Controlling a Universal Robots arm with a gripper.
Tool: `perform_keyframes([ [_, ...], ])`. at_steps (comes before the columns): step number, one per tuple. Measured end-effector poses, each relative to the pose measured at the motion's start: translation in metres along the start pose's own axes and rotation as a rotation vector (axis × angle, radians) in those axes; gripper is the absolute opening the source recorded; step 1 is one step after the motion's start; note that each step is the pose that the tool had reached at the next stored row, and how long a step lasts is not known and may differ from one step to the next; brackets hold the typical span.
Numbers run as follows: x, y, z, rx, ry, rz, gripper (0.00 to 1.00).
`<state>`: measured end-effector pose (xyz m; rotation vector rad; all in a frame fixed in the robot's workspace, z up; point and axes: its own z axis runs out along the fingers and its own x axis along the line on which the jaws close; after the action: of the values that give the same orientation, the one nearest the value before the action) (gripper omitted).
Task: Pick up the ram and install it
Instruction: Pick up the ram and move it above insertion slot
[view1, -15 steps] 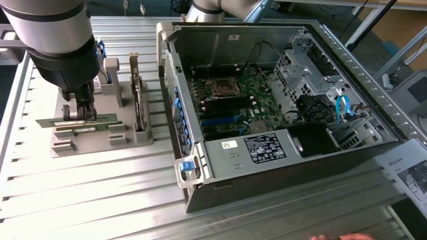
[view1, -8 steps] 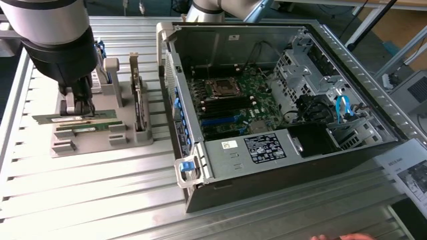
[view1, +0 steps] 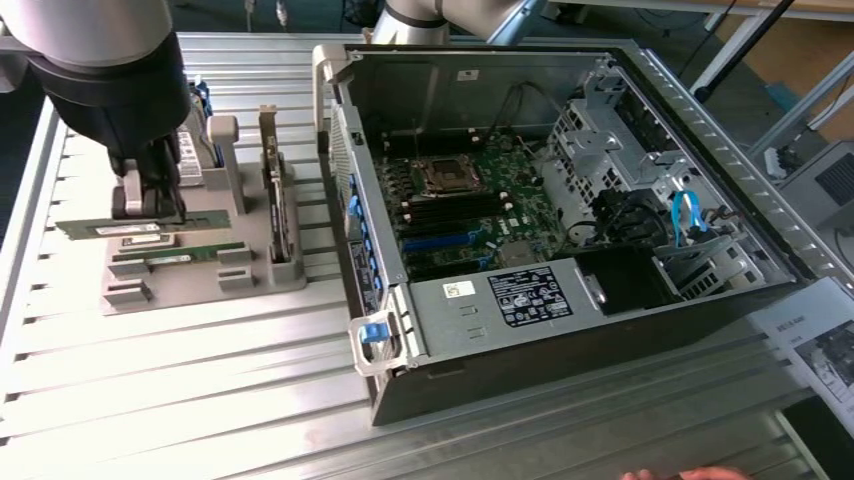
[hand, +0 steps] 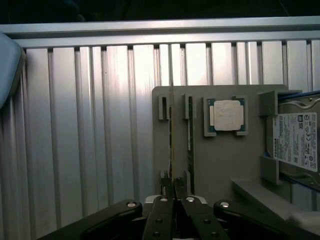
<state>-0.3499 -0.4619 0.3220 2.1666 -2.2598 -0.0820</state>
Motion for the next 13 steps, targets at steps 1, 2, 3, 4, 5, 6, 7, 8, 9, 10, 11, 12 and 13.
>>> perform_keyframes([
  [1, 0.0, 0.0, -0.0019, 0.0, 0.0, 0.0, 0.12],
  [2, 0.0, 0.0001, -0.0038, 0.0, 0.0, 0.0, 0.12],
  [3, 0.0, 0.0002, -0.0059, 0.0, 0.0, 0.0, 0.12],
  [4, 0.0, 0.0003, -0.0079, 0.0, 0.0, 0.0, 0.12],
  [5, 0.0, 0.0004, -0.0098, 0.0001, 0.0, 0.0, 0.12],
  [6, 0.0, 0.0005, -0.0114, 0.0, -0.0001, 0.0, 0.12],
  [7, 0.0, 0.0005, -0.0138, 0.0, 0.0, 0.0, 0.12],
  [8, 0.0, 0.0006, -0.0158, 0.0, 0.0, 0.0, 0.12],
  [9, -0.001, 0.0007, -0.0178, 0.0, 0.0, 0.0, 0.12],
  [10, -0.001, 0.0008, -0.0199, 0.0, 0.0, 0.0, 0.12],
  [11, -0.001, 0.0009, -0.022, 0.0, 0.0, 0.0, 0.12],
  [12, -0.001, 0.001, -0.0242, 0.0, 0.0, 0.0, 0.12],
  [13, -0.001, 0.001, -0.0263, 0.0, 0.0, 0.0, 0.12],
])
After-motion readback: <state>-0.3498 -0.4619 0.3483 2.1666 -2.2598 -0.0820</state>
